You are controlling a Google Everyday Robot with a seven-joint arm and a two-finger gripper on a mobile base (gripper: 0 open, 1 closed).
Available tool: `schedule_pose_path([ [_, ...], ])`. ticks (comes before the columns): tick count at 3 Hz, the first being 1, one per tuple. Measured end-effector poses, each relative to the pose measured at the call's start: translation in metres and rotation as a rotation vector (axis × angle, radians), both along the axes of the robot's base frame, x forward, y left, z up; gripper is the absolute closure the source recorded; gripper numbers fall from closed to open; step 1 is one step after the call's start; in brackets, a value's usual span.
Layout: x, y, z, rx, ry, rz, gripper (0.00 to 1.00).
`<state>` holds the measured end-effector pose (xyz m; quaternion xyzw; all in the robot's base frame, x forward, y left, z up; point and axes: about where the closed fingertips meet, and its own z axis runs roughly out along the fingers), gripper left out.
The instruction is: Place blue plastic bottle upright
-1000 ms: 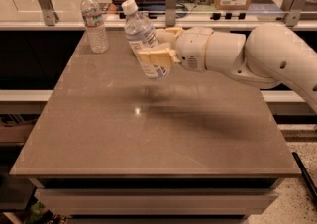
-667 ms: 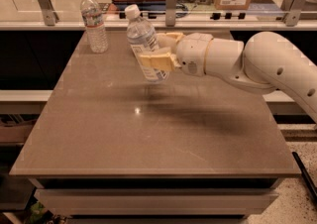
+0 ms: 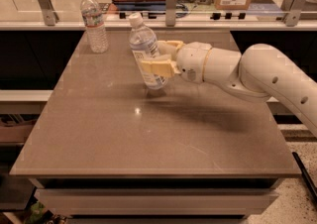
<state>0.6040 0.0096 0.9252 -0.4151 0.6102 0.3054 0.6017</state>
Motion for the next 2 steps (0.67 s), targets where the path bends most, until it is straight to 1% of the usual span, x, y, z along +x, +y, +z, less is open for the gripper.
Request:
schedule_pose_path([
  [1,0.0053,-0.0025,-0.0093,0.028,0.029,-0.006,1.00],
  [2,0.0099,-0.0047,-0.0165,0.058,0.041,-0.006,1.00],
])
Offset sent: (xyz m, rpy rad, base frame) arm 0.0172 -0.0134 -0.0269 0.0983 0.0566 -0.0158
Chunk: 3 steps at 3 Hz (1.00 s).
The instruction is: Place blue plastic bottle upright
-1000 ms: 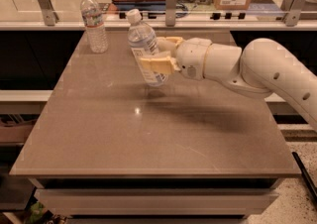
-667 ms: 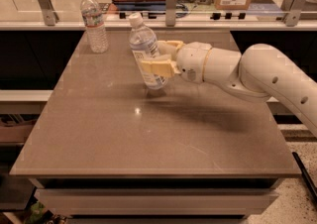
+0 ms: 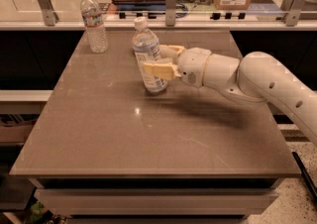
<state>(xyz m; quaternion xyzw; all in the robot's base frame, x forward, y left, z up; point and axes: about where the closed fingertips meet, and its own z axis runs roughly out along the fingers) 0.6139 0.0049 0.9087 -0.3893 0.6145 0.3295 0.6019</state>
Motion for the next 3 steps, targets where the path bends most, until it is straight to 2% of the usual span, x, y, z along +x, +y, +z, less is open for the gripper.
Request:
schedule_pose_path([
  [2,0.0146,-0.0053,-0.0132,0.025,-0.005,0.008,1.00],
  [3,0.0146,-0.0051,-0.0122,0.025,-0.005,0.009,0.83],
])
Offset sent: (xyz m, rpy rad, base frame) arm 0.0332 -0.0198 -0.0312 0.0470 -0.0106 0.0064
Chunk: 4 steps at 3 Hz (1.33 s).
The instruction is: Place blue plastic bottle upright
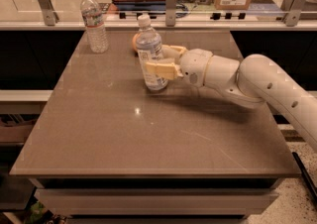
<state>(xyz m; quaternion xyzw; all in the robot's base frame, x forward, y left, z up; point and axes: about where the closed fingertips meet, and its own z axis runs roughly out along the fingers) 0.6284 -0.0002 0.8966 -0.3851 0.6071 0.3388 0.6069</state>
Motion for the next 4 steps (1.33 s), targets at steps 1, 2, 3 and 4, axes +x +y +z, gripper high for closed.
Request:
schedule_pose_path([
  [1,-0.0003,0.0012,0.0002,0.000,0.000,0.002,0.61],
  [2,-0.0003,0.0013,0.0002,0.000,0.000,0.002,0.38],
  [3,-0.0003,0.0013,0.0002,0.000,0.000,0.002,0.14],
  [4,-0.0009,0.0042,0.0007,0.000,-0.001,0.007,0.00],
])
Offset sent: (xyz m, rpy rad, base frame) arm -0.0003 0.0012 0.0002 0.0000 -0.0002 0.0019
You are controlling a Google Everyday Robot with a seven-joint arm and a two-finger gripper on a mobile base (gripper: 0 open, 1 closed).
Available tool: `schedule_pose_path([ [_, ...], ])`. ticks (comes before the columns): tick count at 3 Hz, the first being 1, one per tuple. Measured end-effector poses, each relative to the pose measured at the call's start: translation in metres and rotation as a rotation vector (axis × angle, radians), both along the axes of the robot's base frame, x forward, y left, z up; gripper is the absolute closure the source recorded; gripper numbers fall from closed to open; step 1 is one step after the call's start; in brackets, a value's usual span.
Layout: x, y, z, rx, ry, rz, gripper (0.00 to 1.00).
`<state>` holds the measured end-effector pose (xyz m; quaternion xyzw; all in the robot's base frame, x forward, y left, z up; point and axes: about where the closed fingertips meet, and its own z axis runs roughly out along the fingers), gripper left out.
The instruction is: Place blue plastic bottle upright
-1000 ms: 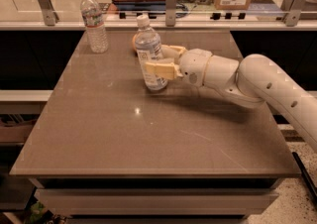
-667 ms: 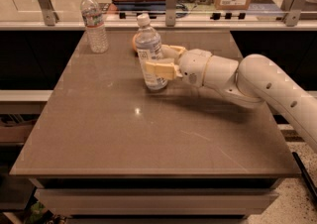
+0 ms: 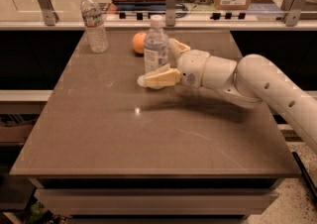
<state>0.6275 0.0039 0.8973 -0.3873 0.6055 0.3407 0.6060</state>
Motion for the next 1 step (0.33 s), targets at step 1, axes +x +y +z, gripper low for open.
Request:
schedule_pose_path([
  [1,0.0000,0.0001,0.0000,0.000,0.000,0.000,0.00],
])
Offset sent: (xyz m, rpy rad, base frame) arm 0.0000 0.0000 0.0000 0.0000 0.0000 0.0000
